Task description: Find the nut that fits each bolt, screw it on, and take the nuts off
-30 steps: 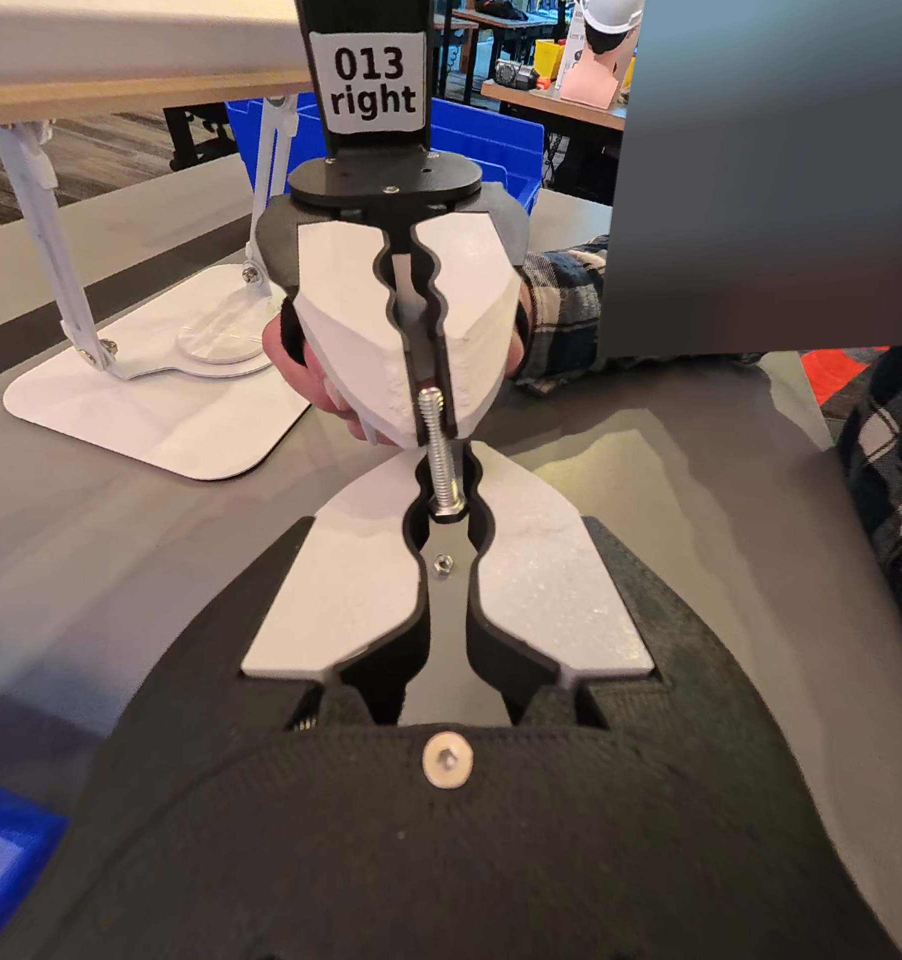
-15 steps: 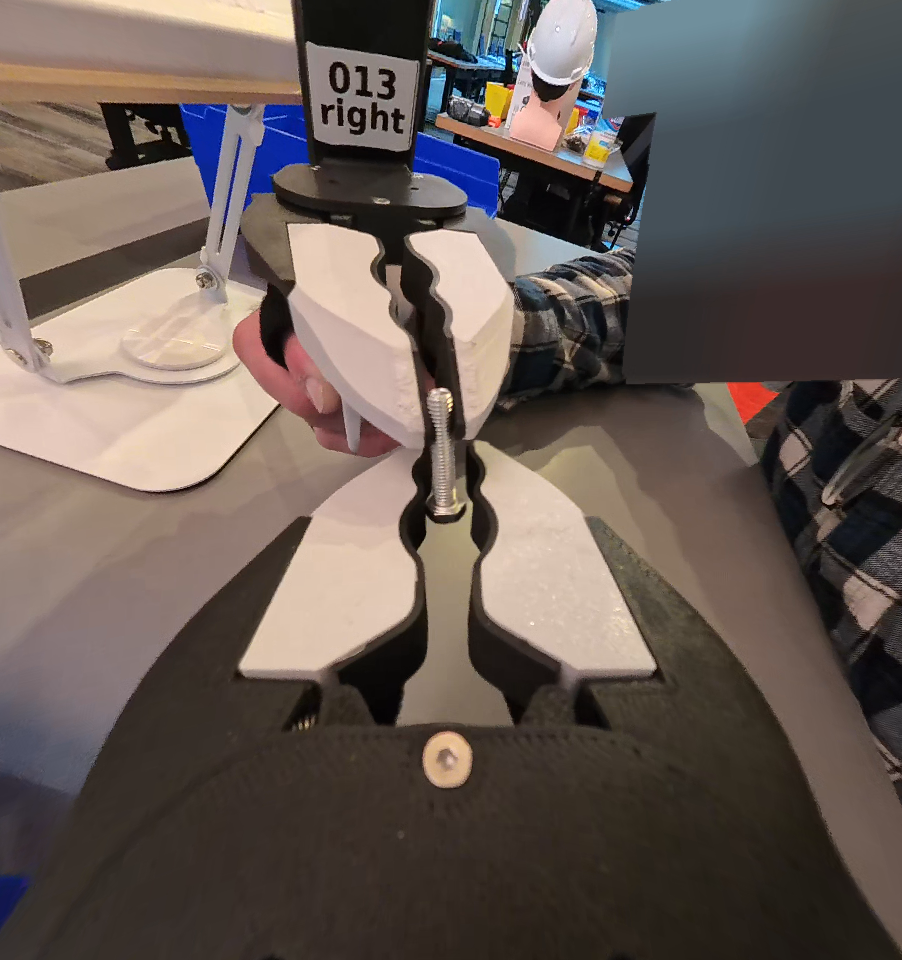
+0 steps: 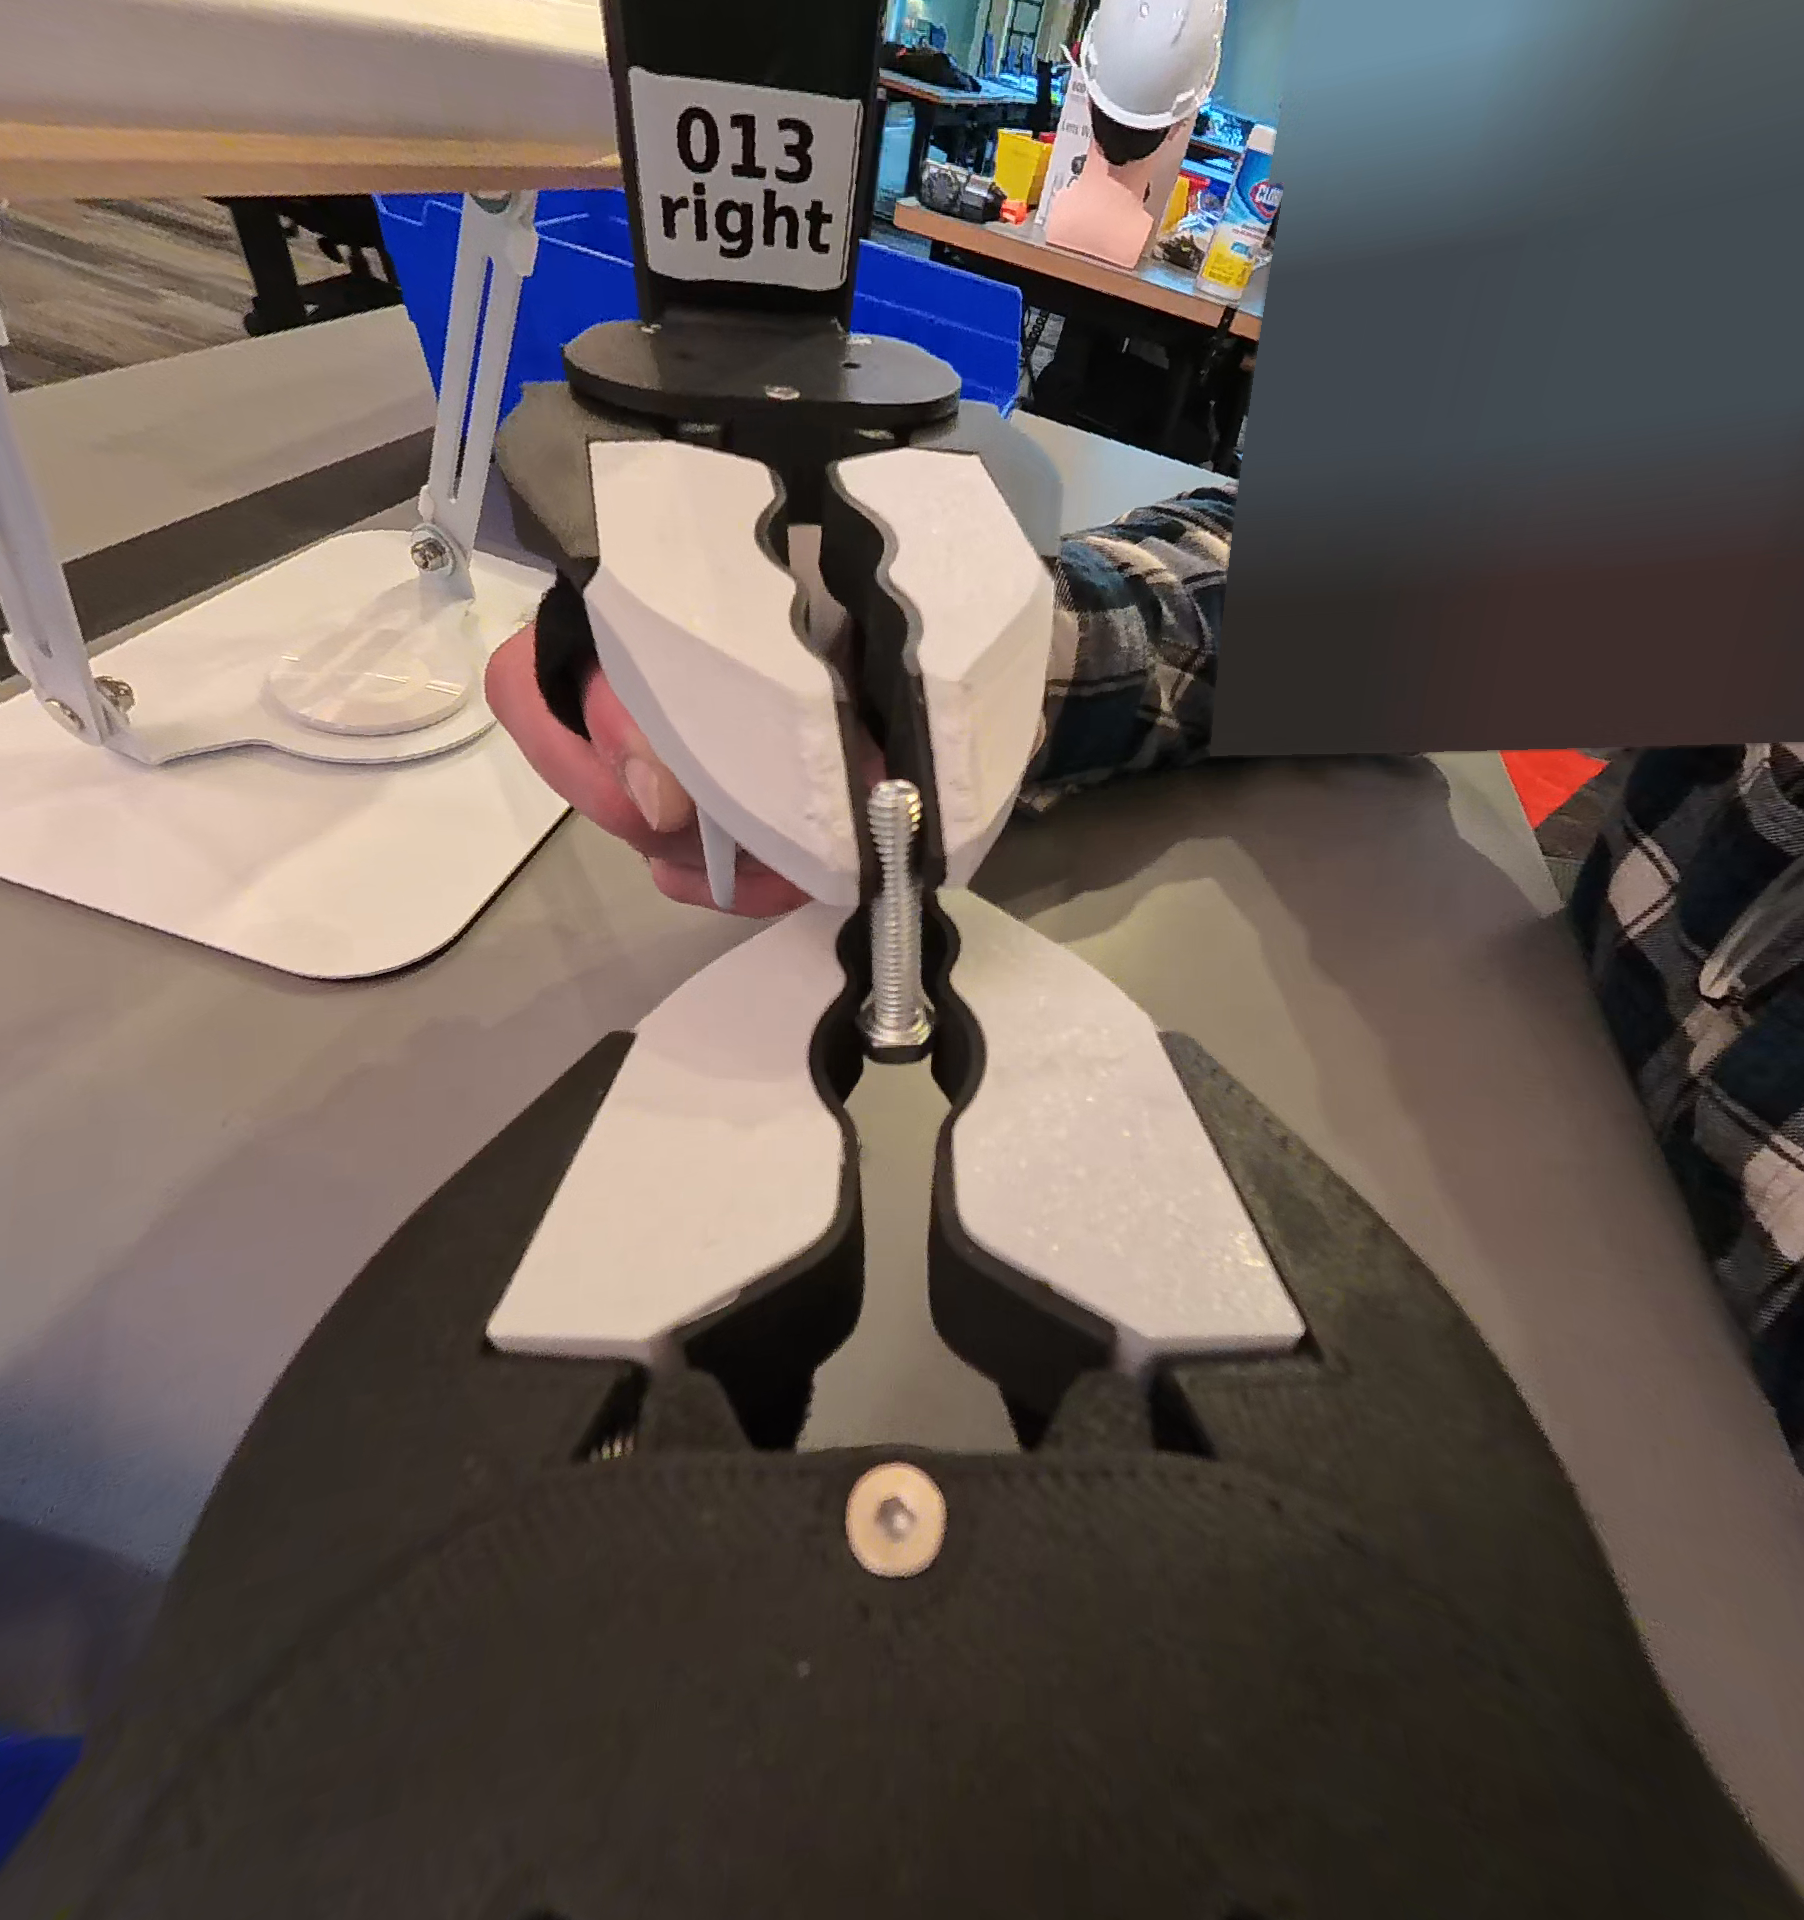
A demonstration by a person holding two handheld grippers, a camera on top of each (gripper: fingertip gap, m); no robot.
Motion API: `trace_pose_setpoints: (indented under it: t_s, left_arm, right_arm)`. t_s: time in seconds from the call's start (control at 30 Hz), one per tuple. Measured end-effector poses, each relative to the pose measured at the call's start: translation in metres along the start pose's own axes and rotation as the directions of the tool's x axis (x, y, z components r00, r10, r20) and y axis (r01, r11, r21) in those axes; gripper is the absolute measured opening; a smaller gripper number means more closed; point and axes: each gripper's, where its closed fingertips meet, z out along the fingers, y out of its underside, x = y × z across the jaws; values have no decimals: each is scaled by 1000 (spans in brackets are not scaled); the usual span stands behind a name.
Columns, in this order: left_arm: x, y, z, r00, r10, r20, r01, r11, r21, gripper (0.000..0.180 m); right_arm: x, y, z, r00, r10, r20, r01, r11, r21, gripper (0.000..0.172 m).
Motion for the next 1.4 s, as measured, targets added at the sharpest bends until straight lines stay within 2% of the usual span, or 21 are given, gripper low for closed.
trace_pose_setpoints:
  t_s: [0.5, 0.77, 1.4]
  left_arm:
    - [-3, 3, 2, 1000, 9, 24, -9, 1000, -15, 10]
    - [-4, 4, 3, 999, 15, 33, -14, 1000, -20, 2]
    - [-1, 3, 2, 1000, -2, 7, 2, 1000, -11, 9]
  right_arm:
    - [2, 0, 0, 1000, -7, -21, 7, 1000, -1, 5]
    - [3, 2, 0, 999, -6, -34, 6, 1000, -7, 5]
    - [1, 4, -2, 999, -28, -24, 27, 999, -31, 5]
